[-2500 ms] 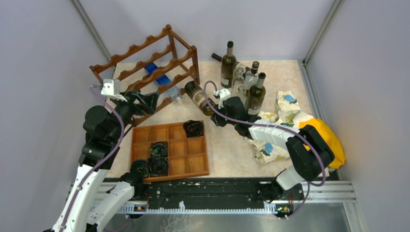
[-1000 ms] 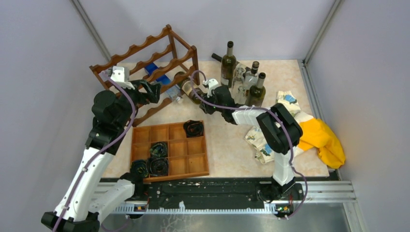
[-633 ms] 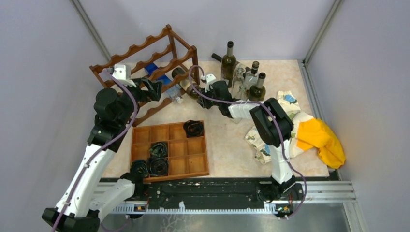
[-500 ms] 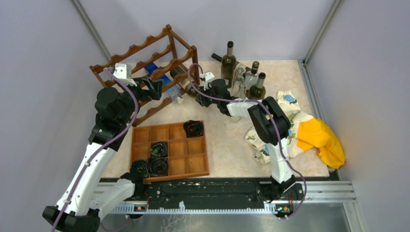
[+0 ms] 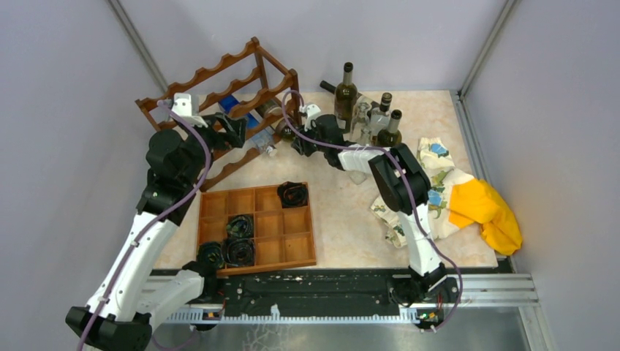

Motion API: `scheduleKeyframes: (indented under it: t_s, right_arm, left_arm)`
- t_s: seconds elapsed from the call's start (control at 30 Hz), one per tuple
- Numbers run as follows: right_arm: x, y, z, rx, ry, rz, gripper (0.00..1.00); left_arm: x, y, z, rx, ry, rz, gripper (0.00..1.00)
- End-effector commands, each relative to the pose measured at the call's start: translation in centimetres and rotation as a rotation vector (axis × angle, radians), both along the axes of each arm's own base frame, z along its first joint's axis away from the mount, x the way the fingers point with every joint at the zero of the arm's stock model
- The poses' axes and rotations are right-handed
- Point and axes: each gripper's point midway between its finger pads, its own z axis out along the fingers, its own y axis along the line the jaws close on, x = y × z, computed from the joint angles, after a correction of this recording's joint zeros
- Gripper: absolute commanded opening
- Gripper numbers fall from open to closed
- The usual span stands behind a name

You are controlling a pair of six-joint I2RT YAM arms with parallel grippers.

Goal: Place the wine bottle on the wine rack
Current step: Place the wine bottle in the wine rack.

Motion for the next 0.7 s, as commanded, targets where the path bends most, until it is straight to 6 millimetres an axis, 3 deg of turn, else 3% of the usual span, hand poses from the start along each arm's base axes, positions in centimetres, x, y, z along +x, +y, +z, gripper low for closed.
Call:
scheduleKeyframes:
  t_s: [0.0,0.33,0.67]
  right_arm:
    - [2.7,1.5,9.2,0.155,-0.24,-0.015,0.0]
    - [1.6,2.0,8.8,0.11,-0.274,-0.074,0.0]
    - [2.3,2.1,9.3,0.078,-0.34,-0.097,0.0]
  left_arm:
    - [0.4,0.4,1.4,-0.022,-0.049,0.021,0.98]
    - [0.9,0.0,1.9,-0.003,-0.063,0.006,0.98]
    - [0.3,0.3,2.0,0.002,-0.067,0.011,0.98]
